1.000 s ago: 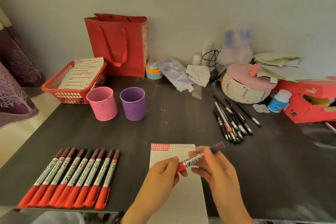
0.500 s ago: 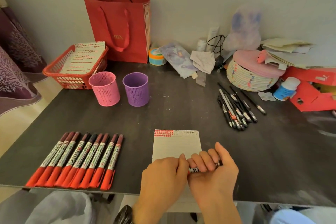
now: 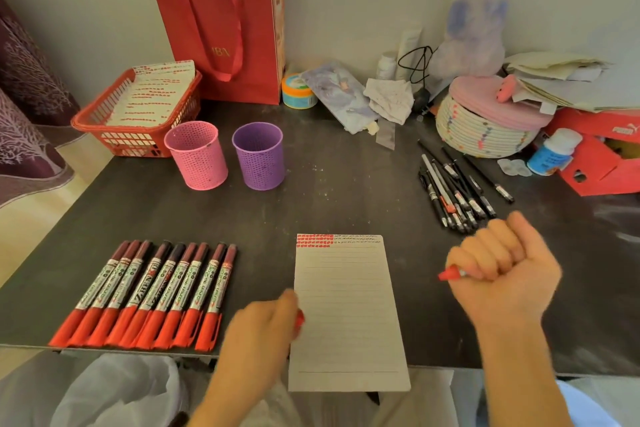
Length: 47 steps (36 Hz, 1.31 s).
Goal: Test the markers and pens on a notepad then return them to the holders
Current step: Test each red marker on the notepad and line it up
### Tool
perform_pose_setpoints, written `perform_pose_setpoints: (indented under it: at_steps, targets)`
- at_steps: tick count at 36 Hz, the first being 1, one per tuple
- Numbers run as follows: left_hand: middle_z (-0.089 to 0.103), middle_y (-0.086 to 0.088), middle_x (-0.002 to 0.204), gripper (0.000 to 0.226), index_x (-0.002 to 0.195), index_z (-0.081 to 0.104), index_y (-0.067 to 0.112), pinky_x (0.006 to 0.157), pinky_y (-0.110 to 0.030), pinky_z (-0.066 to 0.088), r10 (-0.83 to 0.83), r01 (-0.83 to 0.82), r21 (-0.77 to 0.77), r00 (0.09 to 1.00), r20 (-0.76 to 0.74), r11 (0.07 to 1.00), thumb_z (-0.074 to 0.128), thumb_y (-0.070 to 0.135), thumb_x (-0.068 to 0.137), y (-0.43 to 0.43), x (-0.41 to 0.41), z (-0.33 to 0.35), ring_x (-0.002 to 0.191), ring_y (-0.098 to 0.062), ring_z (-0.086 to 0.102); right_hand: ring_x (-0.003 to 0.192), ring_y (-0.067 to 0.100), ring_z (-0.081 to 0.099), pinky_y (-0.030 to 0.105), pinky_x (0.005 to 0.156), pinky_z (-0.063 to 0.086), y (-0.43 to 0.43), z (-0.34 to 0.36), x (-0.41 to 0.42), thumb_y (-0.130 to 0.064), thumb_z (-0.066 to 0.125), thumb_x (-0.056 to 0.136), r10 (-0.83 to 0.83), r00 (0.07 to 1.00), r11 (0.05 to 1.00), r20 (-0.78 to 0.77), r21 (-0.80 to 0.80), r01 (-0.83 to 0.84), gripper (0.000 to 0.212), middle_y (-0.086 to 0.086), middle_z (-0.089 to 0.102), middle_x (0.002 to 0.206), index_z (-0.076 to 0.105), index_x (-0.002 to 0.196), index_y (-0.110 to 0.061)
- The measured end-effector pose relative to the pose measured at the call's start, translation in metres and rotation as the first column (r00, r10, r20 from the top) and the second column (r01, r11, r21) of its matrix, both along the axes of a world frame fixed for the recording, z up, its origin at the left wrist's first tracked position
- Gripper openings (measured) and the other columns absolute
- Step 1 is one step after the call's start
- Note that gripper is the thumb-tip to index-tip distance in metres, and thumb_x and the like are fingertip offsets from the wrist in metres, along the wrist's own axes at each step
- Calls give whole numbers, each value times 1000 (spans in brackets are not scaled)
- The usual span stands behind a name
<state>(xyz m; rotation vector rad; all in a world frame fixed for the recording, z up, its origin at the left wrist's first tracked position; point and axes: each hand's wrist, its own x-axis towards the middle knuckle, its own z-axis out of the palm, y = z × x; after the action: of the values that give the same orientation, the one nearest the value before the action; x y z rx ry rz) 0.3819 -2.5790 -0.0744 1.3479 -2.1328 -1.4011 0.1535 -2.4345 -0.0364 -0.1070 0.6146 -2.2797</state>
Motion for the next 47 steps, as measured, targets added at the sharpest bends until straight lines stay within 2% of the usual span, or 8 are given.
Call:
perform_pose_setpoints:
  at_steps: [4, 7, 12, 15, 18, 23, 30, 47]
  targets:
    - [45, 5, 53, 66, 54, 41, 22, 63, -37, 40, 87, -92, -9, 970, -228, 996, 32, 78, 87, -11, -4, 0, 56, -10, 45, 52, 8, 39, 24, 61, 34, -14, -7, -12, -44, 50, 99, 26, 999, 994, -36, 108, -22, 47, -8, 40, 55, 43, 57, -23]
    - [56, 9, 66, 58, 68, 50, 26, 62, -29, 41, -45, 5, -149, 963, -267, 989, 30, 77, 88, -18, -22, -4, 62, -6, 51, 72, 17, 61, 33, 79, 46, -29, -15, -2, -58, 49, 94, 76, 990, 952, -115, 304, -38, 51, 1, 60, 73, 64, 68, -17]
    - [53, 18, 90, 27, 91, 43, 42, 64, -21, 42, -92, 71, -349, 995, -46, 934, 51, 67, 87, -33, -54, -20, 80, -3, 54, 56, 19, 56, 31, 55, 49, -47, -27, 13, -81, 31, 85, 276, 927, 807, -253, 585, -80, 80, 12, 62, 73, 73, 92, -13]
    - [52, 24, 105, 29, 106, 42, 45, 76, -18, 44, -144, 127, -369, 989, -18, 921, 57, 60, 86, -40, -62, -31, 96, -2, 52, 62, 23, 67, 32, 57, 57, -58, -31, 19, -78, 38, 80, 332, 890, 749, -312, 661, -47, 75, 16, 74, 86, 78, 96, -17]
    - [48, 25, 99, 30, 105, 42, 42, 71, -10, 36, -162, 169, -414, 985, 52, 894, 61, 54, 85, -44, -65, -39, 94, 0, 46, 69, 25, 72, 31, 60, 58, -72, -33, 22, -64, 58, 82, 320, 848, 733, -423, 677, 61, 49, 15, 76, 88, 78, 93, -20]
    - [45, 28, 94, 30, 101, 44, 41, 69, -8, 33, -156, 176, -449, 984, 81, 876, 62, 55, 81, -45, -66, -45, 91, 2, 42, 51, 20, 65, 26, 47, 53, -97, -37, 20, -38, 76, 85, 313, 721, 677, -619, 678, 288, 20, 11, 69, 64, 70, 76, -21]
    - [42, 34, 96, 40, 103, 39, 50, 66, -8, 32, -135, 145, -396, 989, 55, 906, 59, 66, 73, -49, -68, -47, 93, 10, 43, 46, 3, 59, 20, 53, 47, -115, -60, 18, -23, 73, 86, 352, 604, 543, -715, 682, 490, 29, 1, 65, 52, 58, 62, -18]
    - [51, 25, 103, 37, 104, 41, 46, 80, -26, 51, -71, 80, -335, 997, 38, 939, 68, 54, 81, -53, -73, -53, 98, -5, 53, 43, 1, 57, 10, 47, 44, -116, -67, 18, -13, 71, 85, 342, 547, 538, -764, 636, 552, 32, 0, 62, 47, 56, 58, -20]
